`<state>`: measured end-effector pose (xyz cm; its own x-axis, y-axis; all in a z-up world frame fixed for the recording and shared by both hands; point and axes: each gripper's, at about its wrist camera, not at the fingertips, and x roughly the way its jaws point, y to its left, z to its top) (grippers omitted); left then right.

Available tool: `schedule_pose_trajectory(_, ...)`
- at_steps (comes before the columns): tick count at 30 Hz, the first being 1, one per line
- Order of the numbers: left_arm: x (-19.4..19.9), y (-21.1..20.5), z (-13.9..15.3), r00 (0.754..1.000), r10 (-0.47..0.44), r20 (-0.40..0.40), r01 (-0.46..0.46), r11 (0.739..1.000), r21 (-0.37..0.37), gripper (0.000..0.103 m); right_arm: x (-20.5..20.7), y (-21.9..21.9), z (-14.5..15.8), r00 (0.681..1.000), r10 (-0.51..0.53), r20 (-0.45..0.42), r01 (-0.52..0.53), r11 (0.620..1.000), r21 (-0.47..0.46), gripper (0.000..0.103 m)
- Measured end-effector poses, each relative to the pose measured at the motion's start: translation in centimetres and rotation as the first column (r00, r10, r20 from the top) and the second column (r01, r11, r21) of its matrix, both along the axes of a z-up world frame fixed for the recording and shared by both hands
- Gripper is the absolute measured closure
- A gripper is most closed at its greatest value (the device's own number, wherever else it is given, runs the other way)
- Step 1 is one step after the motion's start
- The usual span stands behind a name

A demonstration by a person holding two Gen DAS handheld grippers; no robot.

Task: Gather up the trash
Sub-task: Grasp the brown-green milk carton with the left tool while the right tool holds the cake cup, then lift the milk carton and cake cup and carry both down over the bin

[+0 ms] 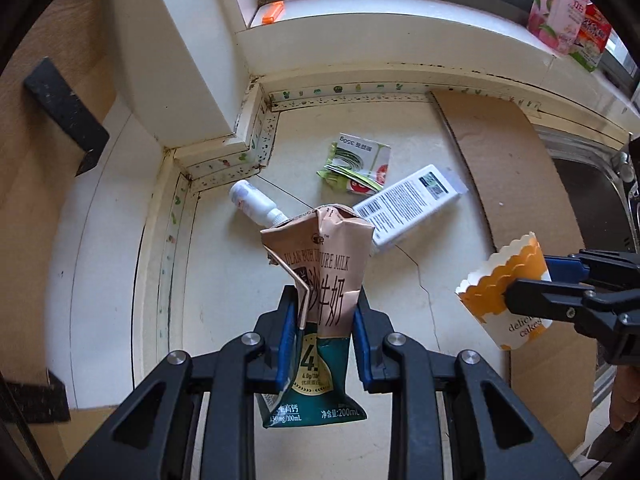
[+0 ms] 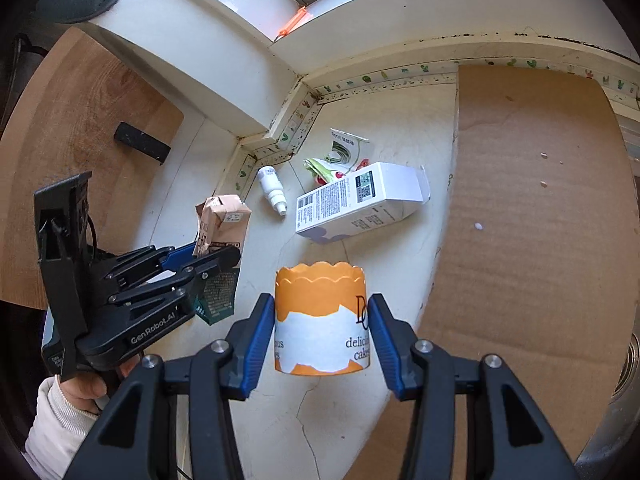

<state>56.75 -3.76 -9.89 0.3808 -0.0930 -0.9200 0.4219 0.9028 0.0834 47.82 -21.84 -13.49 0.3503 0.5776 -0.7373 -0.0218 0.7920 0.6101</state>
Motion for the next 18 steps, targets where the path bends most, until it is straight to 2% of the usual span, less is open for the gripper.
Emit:
schedule_pose_trajectory(4,-4.4,0.6,2.3,0.999,-0.004,0.032,0.005,0.999,-0.039,0.079,-2.6,0.0,1.7,1.000,-0.019,0.025,0.018,1.000,0.012,0.055)
schedule_pose_trajectory(7,-7.3,1.4,3.7,0.999,0.013,0.042,-0.009,0.995,-0.097,0.079,-4.8,-0.1,3.1,0.998,-0.035,0.051,0.034,0.999,0.003,0.055)
schedule_pose_trajectory(18,-18.8,5.5,6.3,0.995,0.068,0.075,-0.050,0.973,-0.224,0.080,-15.5,0.1,7.9,0.984,-0.112,0.136,0.116,0.993,-0.020,0.055)
